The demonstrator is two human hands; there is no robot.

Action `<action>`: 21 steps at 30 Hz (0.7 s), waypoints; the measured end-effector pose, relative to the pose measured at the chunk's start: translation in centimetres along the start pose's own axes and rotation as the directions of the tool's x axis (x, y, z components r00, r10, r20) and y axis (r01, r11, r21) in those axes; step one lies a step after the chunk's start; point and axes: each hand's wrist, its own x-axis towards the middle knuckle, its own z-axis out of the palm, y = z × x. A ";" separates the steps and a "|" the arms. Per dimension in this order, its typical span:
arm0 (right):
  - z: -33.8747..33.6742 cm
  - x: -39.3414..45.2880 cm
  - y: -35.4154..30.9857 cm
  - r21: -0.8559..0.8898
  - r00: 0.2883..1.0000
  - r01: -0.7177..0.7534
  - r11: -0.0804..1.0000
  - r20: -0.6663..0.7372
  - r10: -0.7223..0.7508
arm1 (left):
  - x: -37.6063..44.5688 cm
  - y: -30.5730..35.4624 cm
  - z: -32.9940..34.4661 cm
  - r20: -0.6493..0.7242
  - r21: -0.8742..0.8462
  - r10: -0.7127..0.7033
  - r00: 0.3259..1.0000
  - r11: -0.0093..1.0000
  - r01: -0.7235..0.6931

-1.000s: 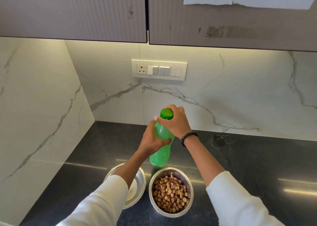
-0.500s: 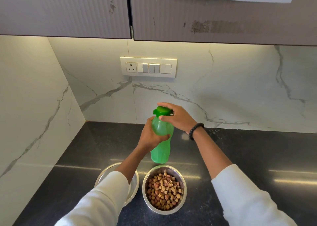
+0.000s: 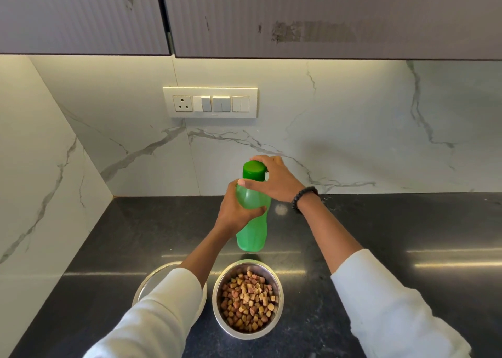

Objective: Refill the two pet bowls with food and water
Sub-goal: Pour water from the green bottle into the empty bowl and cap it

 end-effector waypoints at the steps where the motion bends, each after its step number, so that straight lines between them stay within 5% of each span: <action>1: -0.2 -0.1 0.1 0.048 1.000 0.030 0.998 -0.004 -0.030 | 0.1 0.0 0.0 -0.001 -0.013 -0.006 1.000 1.000 0.006; 4: -0.4 -0.5 0.1 -0.202 0.985 -0.031 0.979 -0.174 -0.004 | 0.4 -0.1 0.0 0.000 0.034 0.008 1.000 0.999 -0.008; 6: -0.2 -0.7 -0.2 -0.252 0.988 -0.055 0.966 -0.151 0.016 | 0.5 -0.2 0.2 -0.010 0.049 0.022 1.000 0.999 -0.022; 10: -0.9 -0.4 0.6 0.258 0.987 0.028 0.966 -0.163 0.014 | 1.1 -0.5 0.4 -0.037 -0.011 -0.004 0.999 1.000 0.004; 12: -1.4 -0.5 1.2 0.186 0.982 0.048 0.981 -0.188 -0.013 | 1.1 -0.6 0.5 -0.017 -0.013 -0.004 1.000 1.000 0.003; 17: -2.5 -0.8 2.3 0.162 1.000 0.018 0.987 0.018 -0.021 | 1.2 -0.4 1.3 0.129 -0.044 -0.002 0.992 0.999 0.008; 21: -1.8 -1.2 2.3 -0.139 0.970 -0.158 0.978 -0.206 0.127 | 1.3 0.2 3.0 0.185 -0.006 0.012 0.983 1.000 -0.011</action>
